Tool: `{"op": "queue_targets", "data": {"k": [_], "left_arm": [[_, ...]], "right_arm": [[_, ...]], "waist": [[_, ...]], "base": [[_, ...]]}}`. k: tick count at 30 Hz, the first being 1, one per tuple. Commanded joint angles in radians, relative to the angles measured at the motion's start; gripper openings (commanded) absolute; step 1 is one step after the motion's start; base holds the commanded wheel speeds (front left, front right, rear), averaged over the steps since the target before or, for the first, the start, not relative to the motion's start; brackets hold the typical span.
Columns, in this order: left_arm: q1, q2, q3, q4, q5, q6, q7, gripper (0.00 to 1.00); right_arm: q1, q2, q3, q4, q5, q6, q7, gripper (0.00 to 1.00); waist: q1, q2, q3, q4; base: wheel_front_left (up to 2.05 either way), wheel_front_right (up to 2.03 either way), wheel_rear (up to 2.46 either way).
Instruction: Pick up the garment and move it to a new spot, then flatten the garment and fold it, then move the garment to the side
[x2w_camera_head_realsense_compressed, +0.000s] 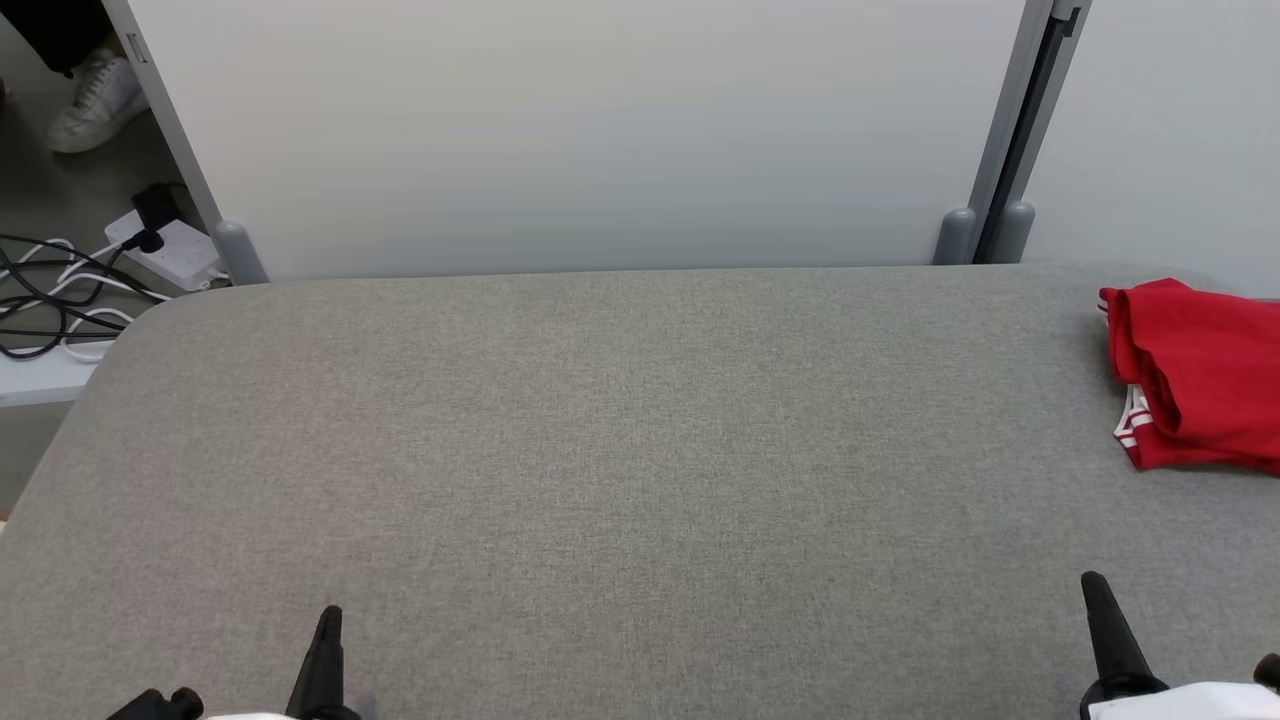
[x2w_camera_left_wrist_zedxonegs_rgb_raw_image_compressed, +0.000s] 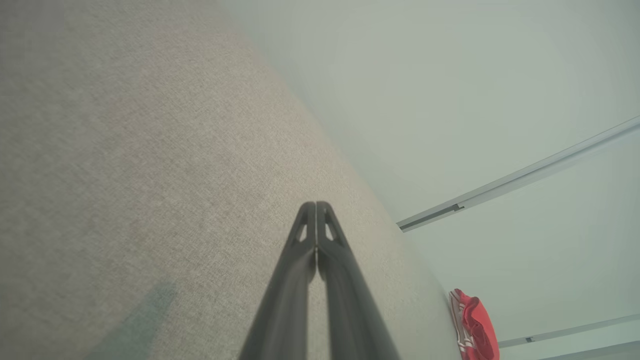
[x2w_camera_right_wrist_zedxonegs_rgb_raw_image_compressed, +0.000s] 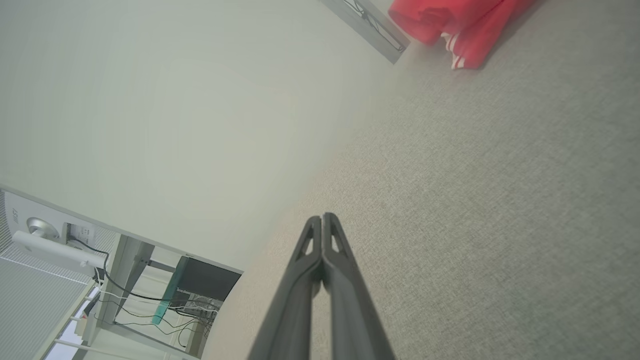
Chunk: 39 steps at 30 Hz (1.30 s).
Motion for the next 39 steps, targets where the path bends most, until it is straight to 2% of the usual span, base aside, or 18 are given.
{"op": "queue_targets", "data": {"k": [1, 39], "left_arm": [[-0.063, 0.006, 0.026, -0.024, -0.027, -0.012, 0.005, 0.00], [-0.169, 0.009, 0.087, -0.018, -0.453, -0.070, 0.117, 0.00]], "right_arm": [[-0.049, -0.013, 0.008, -0.023, 0.026, 0.000, 0.011, 0.00], [-0.145, -0.011, -0.043, 0.005, 0.431, 0.000, 0.121, 0.00]], "waist": [[-0.0001, 0.0000, 0.001, 0.000], [-0.0001, 0.0000, 0.051, -0.014]], "base": [[0.00, 0.00, 0.00], [0.00, 0.00, 0.00]]}}
